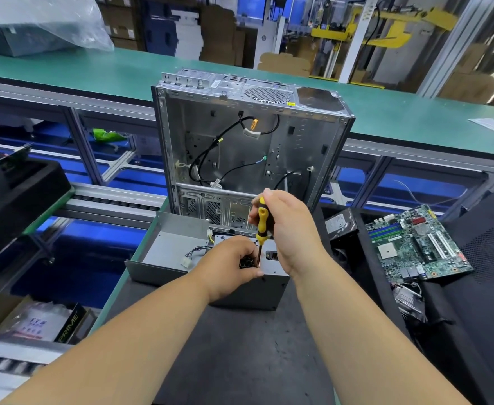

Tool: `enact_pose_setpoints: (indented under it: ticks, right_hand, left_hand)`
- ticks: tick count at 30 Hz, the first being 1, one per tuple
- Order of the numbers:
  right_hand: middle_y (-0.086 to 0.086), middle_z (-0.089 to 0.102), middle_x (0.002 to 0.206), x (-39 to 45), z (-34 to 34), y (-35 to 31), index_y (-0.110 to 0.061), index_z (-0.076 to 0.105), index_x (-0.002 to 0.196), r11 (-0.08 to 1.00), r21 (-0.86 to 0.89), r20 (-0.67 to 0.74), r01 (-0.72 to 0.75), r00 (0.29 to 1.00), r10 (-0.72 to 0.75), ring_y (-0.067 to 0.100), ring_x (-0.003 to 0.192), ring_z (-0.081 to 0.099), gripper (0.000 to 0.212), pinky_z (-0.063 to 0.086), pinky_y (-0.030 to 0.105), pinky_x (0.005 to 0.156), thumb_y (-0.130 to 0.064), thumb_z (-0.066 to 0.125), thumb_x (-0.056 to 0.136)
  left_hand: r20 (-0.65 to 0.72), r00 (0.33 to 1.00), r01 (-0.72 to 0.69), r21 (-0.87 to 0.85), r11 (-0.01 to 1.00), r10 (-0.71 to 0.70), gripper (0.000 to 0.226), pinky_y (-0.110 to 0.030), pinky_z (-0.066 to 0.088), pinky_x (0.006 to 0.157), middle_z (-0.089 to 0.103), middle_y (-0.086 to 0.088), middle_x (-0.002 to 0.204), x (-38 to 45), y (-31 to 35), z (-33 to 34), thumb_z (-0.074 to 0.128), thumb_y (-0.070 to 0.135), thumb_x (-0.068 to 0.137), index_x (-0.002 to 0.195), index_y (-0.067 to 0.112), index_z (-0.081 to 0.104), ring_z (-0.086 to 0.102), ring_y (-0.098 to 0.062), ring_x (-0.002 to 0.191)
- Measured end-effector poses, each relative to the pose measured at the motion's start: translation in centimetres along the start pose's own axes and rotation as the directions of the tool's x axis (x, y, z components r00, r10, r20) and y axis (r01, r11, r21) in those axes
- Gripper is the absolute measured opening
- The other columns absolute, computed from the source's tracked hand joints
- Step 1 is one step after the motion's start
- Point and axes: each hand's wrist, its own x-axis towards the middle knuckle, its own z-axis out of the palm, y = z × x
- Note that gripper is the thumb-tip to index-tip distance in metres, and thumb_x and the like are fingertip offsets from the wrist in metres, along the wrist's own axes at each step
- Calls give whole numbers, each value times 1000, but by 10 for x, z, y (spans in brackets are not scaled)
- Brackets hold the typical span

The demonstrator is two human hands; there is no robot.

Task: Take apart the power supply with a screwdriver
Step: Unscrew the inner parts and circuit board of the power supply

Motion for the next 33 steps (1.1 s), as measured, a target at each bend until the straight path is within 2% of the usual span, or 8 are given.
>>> enact_pose_setpoints:
  ticks: [3, 6, 11, 15, 21, 26, 30, 33]
  right_hand:
    - [-1, 55, 63, 1, 2, 5, -17, 62, 74, 993, 113, 11, -30, 1000, 29, 15, 61, 49, 41, 40, 32, 67, -29, 36, 104]
    - [-3, 48, 59, 1, 1, 8, -17, 59, 72, 958, 285, 68, -38, 997, 19, 12, 55, 40, 42, 37, 25, 60, -33, 38, 104]
    - [-4, 53, 67, 0, -4, 11, -18, 47, 81, 981, 190, 66, 23, 997, -36, 14, 61, 44, 20, 37, 30, 64, -35, 53, 89]
    - [-1, 64, 78, -1, -10, 11, -16, 56, 79, 966, 258, 62, 10, 998, -27, 17, 69, 56, 20, 44, 35, 74, -34, 57, 88]
    - [-1, 61, 73, -2, -9, 12, -15, 70, 77, 962, 271, 67, 20, 997, -40, 15, 68, 56, 41, 47, 32, 75, -28, 43, 105]
    - [-1, 49, 63, -2, -2, 13, -14, 65, 75, 951, 310, 102, -10, 995, -23, 12, 60, 44, 52, 39, 25, 65, -38, 32, 108]
    - [-3, 47, 64, -3, -3, 13, -16, 55, 83, 961, 276, 125, 3, 991, -39, 14, 61, 41, 29, 38, 25, 64, -41, 47, 96]
    - [-2, 52, 70, -4, -4, 15, -19, 47, 83, 972, 231, 120, 28, 991, -57, 17, 66, 44, 18, 40, 27, 66, -34, 51, 92]
  left_hand:
    - [-11, 1000, -15, 19, 1000, 15, 37, -17, 38, 72, 54, 15, 81, 1, 0, 0, 79, 27, 79, 66, 44, 49, 52, 1, 82]
    - [-18, 1000, -25, 22, 999, 25, 36, -9, 35, 70, 53, 17, 80, 1, 0, 0, 79, 27, 80, 67, 43, 50, 51, 4, 81]
    - [-6, 1000, -22, 2, 1000, 22, 33, -21, 44, 79, 57, 12, 84, 1, 1, -1, 80, 25, 80, 69, 40, 53, 55, -3, 85]
    - [-14, 1000, -18, 1, 1000, 18, 33, -21, 45, 78, 56, 12, 85, 0, 2, -1, 80, 25, 80, 70, 40, 53, 54, -2, 84]
    - [-6, 1000, 9, -18, 1000, -9, 32, -33, 51, 84, 58, 10, 89, -1, 5, -3, 80, 24, 80, 69, 38, 53, 62, -10, 98]
    - [-23, 1000, -4, 1, 1000, 4, 39, -25, 44, 73, 52, 13, 80, -1, 4, -2, 80, 26, 79, 64, 46, 50, 52, -4, 79]
    - [-23, 999, -24, -20, 1000, 23, 41, -21, 41, 71, 52, 24, 82, -1, 4, -1, 81, 25, 78, 65, 49, 51, 52, 0, 79]
    - [-21, 1000, -11, -39, 999, 10, 40, -35, 51, 84, 52, 19, 82, -1, 5, -1, 80, 24, 79, 65, 47, 51, 57, -5, 86]
